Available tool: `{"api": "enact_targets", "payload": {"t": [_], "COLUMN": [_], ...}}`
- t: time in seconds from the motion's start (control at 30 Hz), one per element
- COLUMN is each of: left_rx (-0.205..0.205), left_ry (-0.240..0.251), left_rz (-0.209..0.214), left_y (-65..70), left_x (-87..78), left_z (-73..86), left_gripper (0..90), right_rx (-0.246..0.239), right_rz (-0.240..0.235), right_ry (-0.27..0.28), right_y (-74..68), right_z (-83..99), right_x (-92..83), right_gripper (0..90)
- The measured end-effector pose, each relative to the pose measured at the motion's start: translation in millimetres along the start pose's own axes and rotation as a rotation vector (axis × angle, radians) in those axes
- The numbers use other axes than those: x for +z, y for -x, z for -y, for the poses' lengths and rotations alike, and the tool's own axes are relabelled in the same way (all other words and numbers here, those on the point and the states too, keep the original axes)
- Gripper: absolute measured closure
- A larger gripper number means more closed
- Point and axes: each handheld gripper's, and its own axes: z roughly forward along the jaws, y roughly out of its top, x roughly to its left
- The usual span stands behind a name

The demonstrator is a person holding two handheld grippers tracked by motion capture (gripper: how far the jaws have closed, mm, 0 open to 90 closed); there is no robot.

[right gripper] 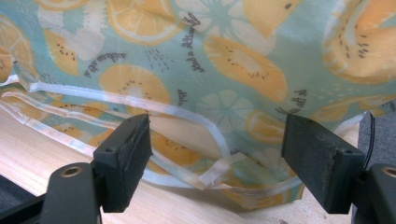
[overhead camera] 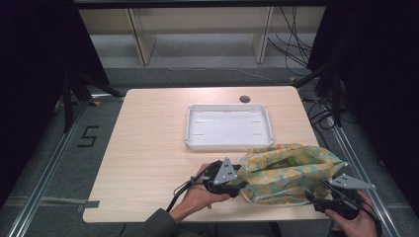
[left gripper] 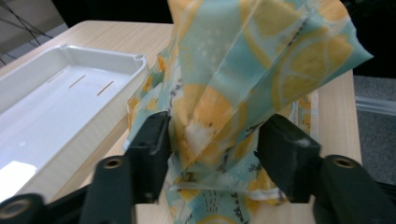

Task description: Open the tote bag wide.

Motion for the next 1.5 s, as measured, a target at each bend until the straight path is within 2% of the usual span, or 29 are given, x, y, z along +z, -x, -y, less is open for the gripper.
{"api": "enact_targets", "payload": {"t": [0.07,0.1,0.13,0.17,0.2,0.27,0.4,0.57,0.6,0.63,0.67,0.7,0.73,0.83,1.0,1.03,1.2,1.23,1.3,1.37,1.4,1.5], "left_rx": [-0.024,0.005,0.009,-0.007,-0.007,0.031,0.022,0.041,0.04,0.034,0.034,0.024,0.032,0.035,-0.002,0.002,-0.021,-0.032,-0.022,-0.026,-0.044,-0.04], "left_ry": [0.003,0.009,0.014,0.026,0.026,0.025,0.021,0.009,0.002,0.0,-0.003,-0.009,-0.01,-0.029,-0.035,-0.037,-0.039,-0.041,-0.046,-0.055,-0.057,-0.064], "left_rz": [-0.005,-0.008,-0.015,-0.014,-0.014,0.005,0.015,0.025,0.028,0.025,0.025,0.032,0.035,0.025,-0.004,-0.009,-0.052,-0.055,-0.058,-0.068,-0.078,-0.087], "left_y": [-1.9,-5.1,-6.5,-7.7,-7.7,-11.2,-13.5,-18.8,-20.5,-21.5,-24.2,-26.0,-27.7,-32.6,-42.5,-44.6,-55.0,-57.5,-60.0,-62.2,-63.1,-65.3], "left_x": [1.0,1.0,0.8,0.0,0.0,-4.1,-11.0,-24.2,-27.5,-30.0,-34.3,-37.8,-40.3,-52.5,-74.1,-78.6,-101.8,-108.1,-113.2,-121.4,-127.4,-133.3], "left_z": [-1.7,-2.7,-3.1,-3.5,-3.5,-4.5,-3.6,-3.3,-2.4,-1.2,0.9,3.2,4.7,11.9,22.0,23.7,36.2,40.6,43.9,49.2,54.2,59.7], "left_gripper": [66.1,73.1,80.8,87.2,87.8,88.2,88.5,88.5,88.6,88.6,88.5,88.5,88.5,88.5,88.5,88.5,88.5,88.5,88.5,88.5,88.5,88.4], "right_rx": [0.003,0.002,0.002,0.002,0.002,0.004,0.005,0.005,0.048,0.048,0.015,0.033,0.033,0.039,0.028,0.046,0.038,0.01,0.011,0.011,0.012,0.012], "right_rz": [-0.002,-0.003,-0.002,-0.003,-0.003,-0.003,-0.003,-0.003,-0.013,-0.013,-0.01,-0.002,-0.002,-0.005,-0.003,-0.013,-0.011,-0.017,-0.018,-0.018,-0.018,-0.019], "right_ry": [0.003,0.004,0.003,0.003,0.003,0.004,0.004,0.005,-0.01,-0.01,0.004,-0.002,-0.002,-0.004,0.002,-0.009,-0.005,-0.001,-0.002,-0.002,-0.001,-0.001], "right_y": [0.2,0.1,0.0,0.1,0.1,0.2,0.3,0.2,-3.4,-3.4,-0.5,-3.1,-3.1,-4.2,-3.8,-5.0,-4.4,-1.6,-1.7,-1.7,-1.7,-1.6], "right_z": [0.1,0.1,0.1,0.1,0.1,0.1,0.1,0.2,0.4,0.4,0.2,0.1,0.1,0.3,0.5,0.4,0.3,0.1,0.0,0.0,0.1,0.1], "right_x": [0.1,0.0,0.0,0.1,0.1,0.1,0.1,0.0,-0.9,-0.9,0.0,-0.8,-0.8,-0.3,-0.2,-0.4,0.1,1.0,1.0,1.1,1.2,1.3], "right_gripper": [25.2,25.2,25.2,25.2,25.2,25.2,25.2,25.2,25.2,25.2,25.2,25.2,25.2,25.2,25.2,25.2,25.2,25.2,25.2,25.2,25.2,25.2]}}
